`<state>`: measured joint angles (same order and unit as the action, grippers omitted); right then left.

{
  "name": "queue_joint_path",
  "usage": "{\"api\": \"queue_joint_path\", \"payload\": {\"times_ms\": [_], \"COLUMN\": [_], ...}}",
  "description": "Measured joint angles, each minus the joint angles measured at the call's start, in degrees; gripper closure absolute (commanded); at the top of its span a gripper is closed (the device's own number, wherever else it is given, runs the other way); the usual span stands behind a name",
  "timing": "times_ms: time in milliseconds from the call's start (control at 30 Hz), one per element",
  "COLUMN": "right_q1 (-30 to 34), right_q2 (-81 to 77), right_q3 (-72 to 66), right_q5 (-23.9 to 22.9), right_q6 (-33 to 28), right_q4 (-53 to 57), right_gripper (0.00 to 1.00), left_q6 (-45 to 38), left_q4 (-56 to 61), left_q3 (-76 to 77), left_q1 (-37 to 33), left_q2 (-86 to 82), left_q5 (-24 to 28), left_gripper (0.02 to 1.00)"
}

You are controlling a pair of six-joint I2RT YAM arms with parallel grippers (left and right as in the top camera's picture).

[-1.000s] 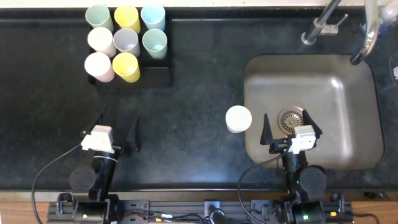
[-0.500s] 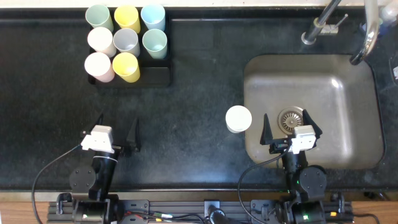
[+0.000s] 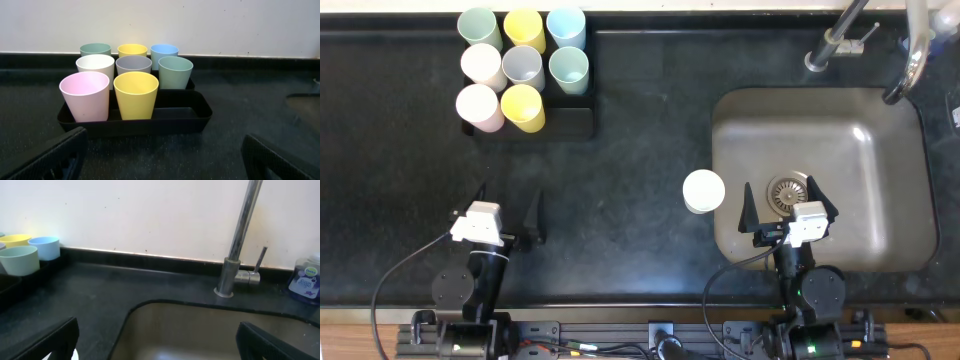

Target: Store Cups

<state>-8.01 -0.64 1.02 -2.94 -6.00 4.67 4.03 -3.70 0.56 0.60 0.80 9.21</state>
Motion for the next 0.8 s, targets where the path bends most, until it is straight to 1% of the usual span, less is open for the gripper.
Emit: {"api": "queue_joint_path", "payload": {"times_ms": [233,367,567,600,733,800], "right_q1": [0.0,0.0,0.0,0.0,0.0,0.0], "right_q2": [-0.4,-7.4,-24.5,-27.6,-39.1,-44.7], "right_q3": [0.1,5.8,31.9,37.7,54.4,61.3], "right_q5": [0.0,-0.6,-1.3,-1.5,-1.3,-0.5], "right_q6": [0.0,0.0,-0.1,0.0,0.0,0.0], "right_q4": [0.1,4.2,19.5,25.6,42.0,50.2], "right_gripper": [0.005,0.003,0.003,0.005,0.003,0.001], "left_q6": [0.0,0.0,0.0,0.0,0.0,0.0], "left_q4": [0.0,0.0,0.0,0.0,0.0,0.0], "left_q3": [0.0,0.0,0.0,0.0,0.0,0.0], "left_q1": [0.0,0.0,0.0,0.0,0.0,0.0], "left_q2": [0.0,0.0,-0.1,-0.1,-0.2,-0.2], "left_q5": [0.0,0.0,0.0,0.0,-0.2,-0.2], "left_gripper": [0.018,0.018,0.018,0.020,0.018,0.018]}}
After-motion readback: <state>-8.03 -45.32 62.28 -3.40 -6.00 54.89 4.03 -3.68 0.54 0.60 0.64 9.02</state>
